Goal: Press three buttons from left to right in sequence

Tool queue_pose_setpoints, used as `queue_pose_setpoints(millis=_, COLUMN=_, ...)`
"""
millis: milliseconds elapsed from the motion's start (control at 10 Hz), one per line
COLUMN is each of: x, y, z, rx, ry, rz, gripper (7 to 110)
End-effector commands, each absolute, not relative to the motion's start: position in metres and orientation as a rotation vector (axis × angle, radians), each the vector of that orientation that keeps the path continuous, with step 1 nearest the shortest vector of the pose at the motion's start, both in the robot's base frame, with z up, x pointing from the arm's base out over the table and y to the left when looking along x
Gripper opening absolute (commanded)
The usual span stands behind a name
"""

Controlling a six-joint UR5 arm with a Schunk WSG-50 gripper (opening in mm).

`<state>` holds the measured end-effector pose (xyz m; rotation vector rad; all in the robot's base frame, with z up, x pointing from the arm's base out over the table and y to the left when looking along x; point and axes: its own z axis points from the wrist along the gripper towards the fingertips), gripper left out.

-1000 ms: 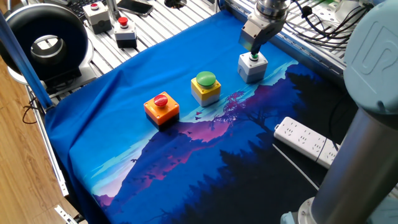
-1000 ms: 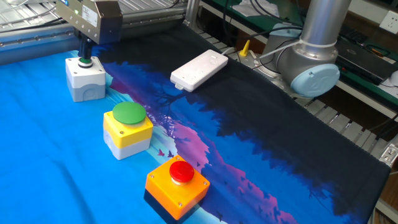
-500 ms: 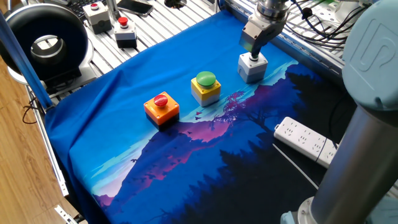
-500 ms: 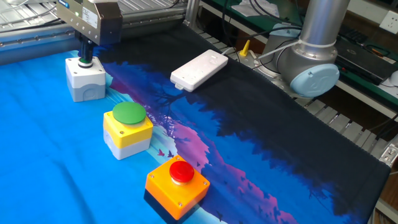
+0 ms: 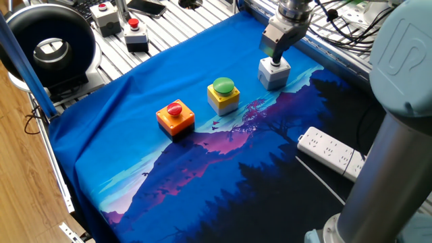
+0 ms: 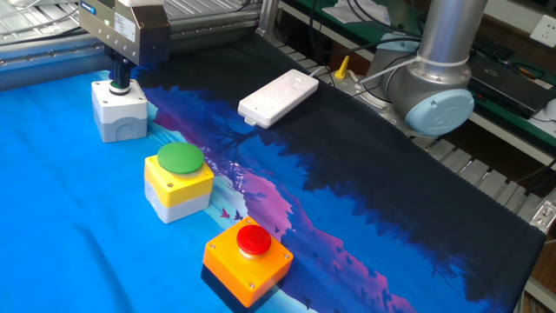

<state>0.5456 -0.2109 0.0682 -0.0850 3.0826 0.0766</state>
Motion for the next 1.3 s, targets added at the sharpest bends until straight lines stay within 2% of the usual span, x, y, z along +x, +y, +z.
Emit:
queue_pose_setpoints(millis=0, x=0.5431, y=-0.2101, z=0.074, rx=-0.083, ry=3.071, rz=0.124, gripper=7)
queue_pose_setpoints(millis=400, x=0.5432, y=-0.211, z=0.0702, rx=-0.114, ry=3.025, rz=0.223, gripper=7)
queue_pose_setpoints(millis=1200, x=0.545, y=-0.2111, z=0.0716, rx=-0.098, ry=3.047, rz=0.163, gripper=7)
